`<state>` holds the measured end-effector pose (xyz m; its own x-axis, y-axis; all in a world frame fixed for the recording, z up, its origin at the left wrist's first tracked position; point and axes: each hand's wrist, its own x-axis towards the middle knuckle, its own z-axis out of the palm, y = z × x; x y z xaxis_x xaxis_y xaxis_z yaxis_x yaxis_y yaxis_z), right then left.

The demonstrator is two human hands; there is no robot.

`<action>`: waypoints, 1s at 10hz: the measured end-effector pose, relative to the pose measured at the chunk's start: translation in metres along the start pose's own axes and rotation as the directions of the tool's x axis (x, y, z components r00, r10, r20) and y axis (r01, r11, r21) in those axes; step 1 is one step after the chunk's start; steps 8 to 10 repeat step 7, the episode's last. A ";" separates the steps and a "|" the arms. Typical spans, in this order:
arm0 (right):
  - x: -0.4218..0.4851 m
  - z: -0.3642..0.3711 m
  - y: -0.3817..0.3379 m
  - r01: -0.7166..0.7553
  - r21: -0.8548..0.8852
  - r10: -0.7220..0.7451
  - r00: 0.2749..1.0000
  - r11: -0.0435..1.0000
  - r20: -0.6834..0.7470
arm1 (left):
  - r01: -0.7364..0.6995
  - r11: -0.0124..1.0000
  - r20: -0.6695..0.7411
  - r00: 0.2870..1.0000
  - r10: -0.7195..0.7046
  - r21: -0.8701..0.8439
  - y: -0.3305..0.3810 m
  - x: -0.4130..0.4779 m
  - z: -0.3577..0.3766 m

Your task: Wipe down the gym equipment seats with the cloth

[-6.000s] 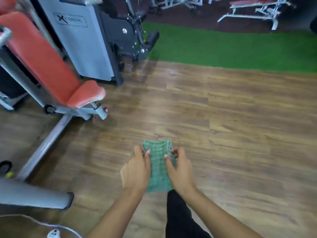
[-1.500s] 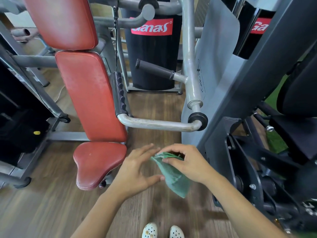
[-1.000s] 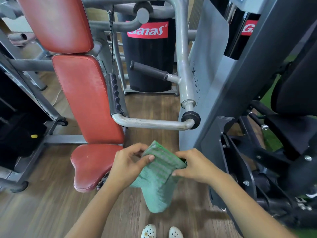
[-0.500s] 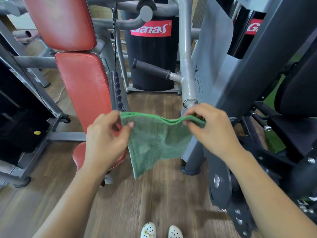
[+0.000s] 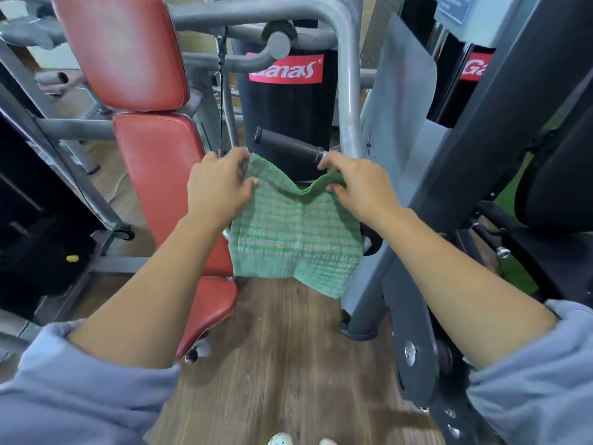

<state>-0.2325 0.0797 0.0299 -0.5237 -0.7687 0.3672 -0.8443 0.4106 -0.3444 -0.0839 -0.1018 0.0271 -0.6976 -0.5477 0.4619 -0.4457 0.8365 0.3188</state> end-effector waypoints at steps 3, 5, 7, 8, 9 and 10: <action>0.001 0.030 0.006 0.094 -0.221 -0.080 0.994 0.971 0.071 | -0.150 0.959 0.124 0.985 0.123 0.242 0.003 0.005 0.016; -0.014 0.037 0.006 0.136 -0.244 -0.121 0.990 0.960 0.073 | -0.209 0.927 0.181 0.971 0.158 0.311 0.007 0.003 0.021; -0.047 0.034 -0.013 0.046 -0.194 -0.051 0.998 0.980 -0.020 | -0.191 0.982 -0.041 0.981 0.191 0.012 0.017 -0.042 0.015; -0.047 0.034 -0.013 0.046 -0.194 -0.051 0.998 0.980 -0.020 | -0.191 0.982 -0.041 0.981 0.191 0.012 0.017 -0.042 0.015; -0.047 0.034 -0.013 0.046 -0.194 -0.051 0.998 0.980 -0.020 | -0.191 0.982 -0.041 0.981 0.191 0.012 0.017 -0.042 0.015; -0.047 0.034 -0.013 0.046 -0.194 -0.051 0.998 0.980 -0.020 | -0.191 0.982 -0.041 0.981 0.191 0.012 0.017 -0.042 0.015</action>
